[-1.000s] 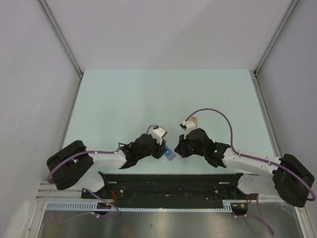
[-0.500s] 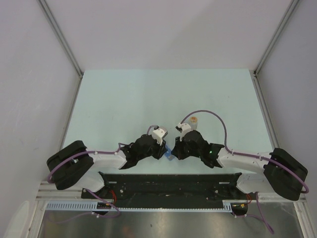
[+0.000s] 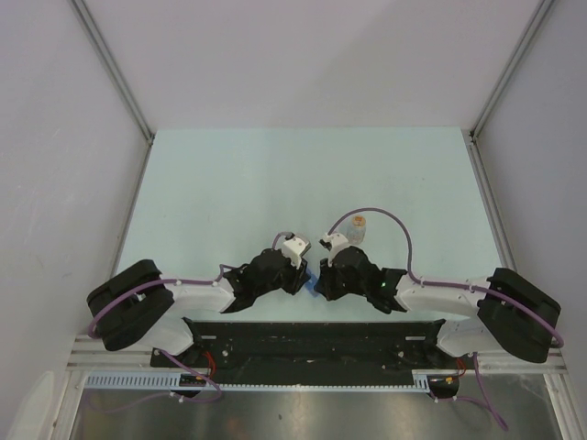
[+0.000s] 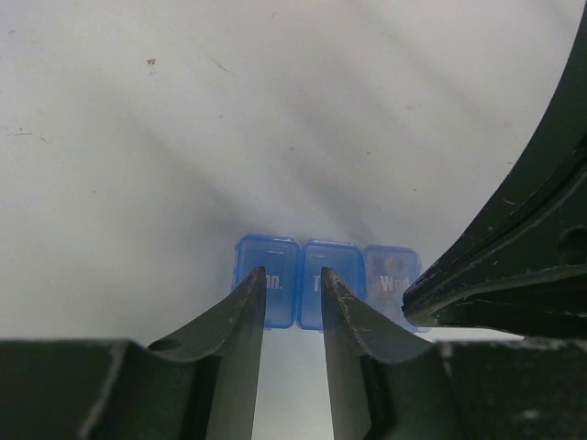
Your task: Sort the pills into containers
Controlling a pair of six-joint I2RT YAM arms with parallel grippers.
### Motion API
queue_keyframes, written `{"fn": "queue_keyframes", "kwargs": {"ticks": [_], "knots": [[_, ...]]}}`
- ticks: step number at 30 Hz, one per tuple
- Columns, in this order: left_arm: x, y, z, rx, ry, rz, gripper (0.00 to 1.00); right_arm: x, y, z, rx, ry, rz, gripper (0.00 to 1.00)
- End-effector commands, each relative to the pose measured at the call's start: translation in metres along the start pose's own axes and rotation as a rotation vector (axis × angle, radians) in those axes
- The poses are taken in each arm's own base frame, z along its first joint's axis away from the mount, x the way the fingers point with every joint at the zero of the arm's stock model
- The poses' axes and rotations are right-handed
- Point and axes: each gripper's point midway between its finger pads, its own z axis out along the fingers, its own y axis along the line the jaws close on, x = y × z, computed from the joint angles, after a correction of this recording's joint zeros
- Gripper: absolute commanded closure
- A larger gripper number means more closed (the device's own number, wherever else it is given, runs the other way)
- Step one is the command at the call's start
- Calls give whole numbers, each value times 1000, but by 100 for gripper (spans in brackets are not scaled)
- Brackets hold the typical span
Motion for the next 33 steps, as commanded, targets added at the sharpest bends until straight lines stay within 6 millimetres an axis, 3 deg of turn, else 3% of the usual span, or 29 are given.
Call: {"fn": "queue_keyframes", "kwargs": {"ticks": [1,18,33], "knots": [[36,6,-5,-20,115,20,65,-7,1,5,11,-46,19,100],[40,8,-6,-27,122,11,64,14,-11,16,47,-5,34,100],[38,7,-6,-24,117,13,65,29,-20,3,118,27,4,100]]}}
